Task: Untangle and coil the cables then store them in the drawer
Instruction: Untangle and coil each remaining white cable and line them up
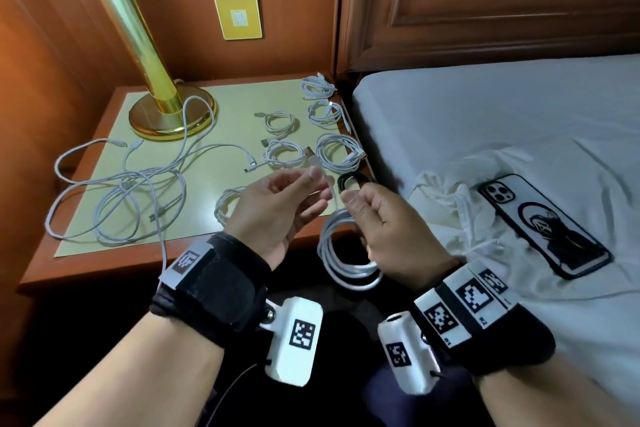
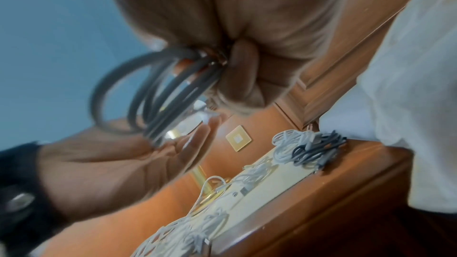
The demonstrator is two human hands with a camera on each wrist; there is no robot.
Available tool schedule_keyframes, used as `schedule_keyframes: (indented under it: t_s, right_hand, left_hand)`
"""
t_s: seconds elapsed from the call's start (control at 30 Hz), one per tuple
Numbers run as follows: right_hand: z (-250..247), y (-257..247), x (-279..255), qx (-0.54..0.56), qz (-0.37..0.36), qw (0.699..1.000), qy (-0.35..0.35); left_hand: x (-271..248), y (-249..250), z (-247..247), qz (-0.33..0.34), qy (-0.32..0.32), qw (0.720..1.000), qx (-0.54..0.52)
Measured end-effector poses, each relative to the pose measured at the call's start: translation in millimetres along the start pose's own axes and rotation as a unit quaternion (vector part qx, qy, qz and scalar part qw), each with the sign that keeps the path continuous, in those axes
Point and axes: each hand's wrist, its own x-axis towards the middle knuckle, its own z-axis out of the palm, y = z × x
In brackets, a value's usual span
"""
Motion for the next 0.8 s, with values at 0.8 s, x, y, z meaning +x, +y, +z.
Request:
schedule_keyframes:
  t_s: [0.8]
  right_hand:
    - [-13.1,-1.7,11.3,0.238,-0.027,0.950,0.202]
  left_hand:
    - [-8.2,-12.4,13.8,0.006,-0.128,0.989,0.070]
